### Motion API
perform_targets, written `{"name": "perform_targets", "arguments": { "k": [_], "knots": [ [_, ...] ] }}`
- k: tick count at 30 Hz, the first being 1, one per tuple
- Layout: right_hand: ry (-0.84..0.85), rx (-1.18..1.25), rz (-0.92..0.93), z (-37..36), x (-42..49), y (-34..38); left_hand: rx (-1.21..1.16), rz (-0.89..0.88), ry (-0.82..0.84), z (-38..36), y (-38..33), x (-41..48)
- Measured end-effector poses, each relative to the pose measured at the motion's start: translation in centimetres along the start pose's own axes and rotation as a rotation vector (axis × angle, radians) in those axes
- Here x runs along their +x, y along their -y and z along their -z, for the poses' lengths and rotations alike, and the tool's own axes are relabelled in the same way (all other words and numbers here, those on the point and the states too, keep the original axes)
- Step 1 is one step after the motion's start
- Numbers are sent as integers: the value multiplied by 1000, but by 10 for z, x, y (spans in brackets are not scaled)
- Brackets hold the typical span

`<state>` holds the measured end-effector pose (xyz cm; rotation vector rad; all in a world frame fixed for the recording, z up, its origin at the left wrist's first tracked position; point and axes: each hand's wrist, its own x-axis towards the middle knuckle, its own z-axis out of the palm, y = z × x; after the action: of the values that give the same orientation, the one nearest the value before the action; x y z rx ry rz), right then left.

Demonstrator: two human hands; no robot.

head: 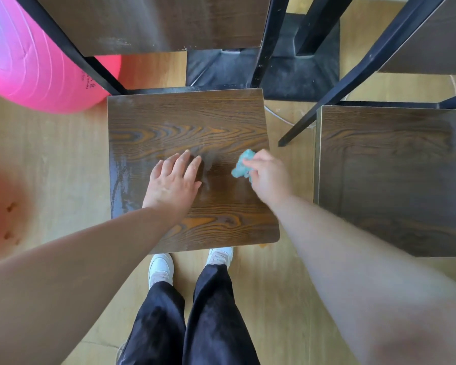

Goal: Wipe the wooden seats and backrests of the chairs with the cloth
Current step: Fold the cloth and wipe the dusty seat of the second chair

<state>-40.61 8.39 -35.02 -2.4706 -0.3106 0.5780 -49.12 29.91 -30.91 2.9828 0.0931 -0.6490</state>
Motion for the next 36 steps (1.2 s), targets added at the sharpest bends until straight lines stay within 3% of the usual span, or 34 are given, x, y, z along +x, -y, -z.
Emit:
{"name": "perform_targets", "arguments": {
  "k": [5, 10, 13, 20, 25, 36],
  "knots": [
    [51, -107, 174, -29, -87, -7, -3, -7, 12, 3, -7, -8],
    [146, -193, 186, -39, -125, -11, 29, -35, 44, -2, -13, -20],
    [249, -114, 147, -31, -125, -10, 17, -44, 40, -3, -17, -25],
    [-150, 226, -286, 8, -95, -19, 17, -93, 30, -10, -15, -33],
    [-48, 88, -218, 1, -91, -19, 48, -104, 19, -10, 8, -47],
    [-265, 147, -502, -48, -137, 8, 42, -142, 26, -26, 70, -88]
  ]
}}
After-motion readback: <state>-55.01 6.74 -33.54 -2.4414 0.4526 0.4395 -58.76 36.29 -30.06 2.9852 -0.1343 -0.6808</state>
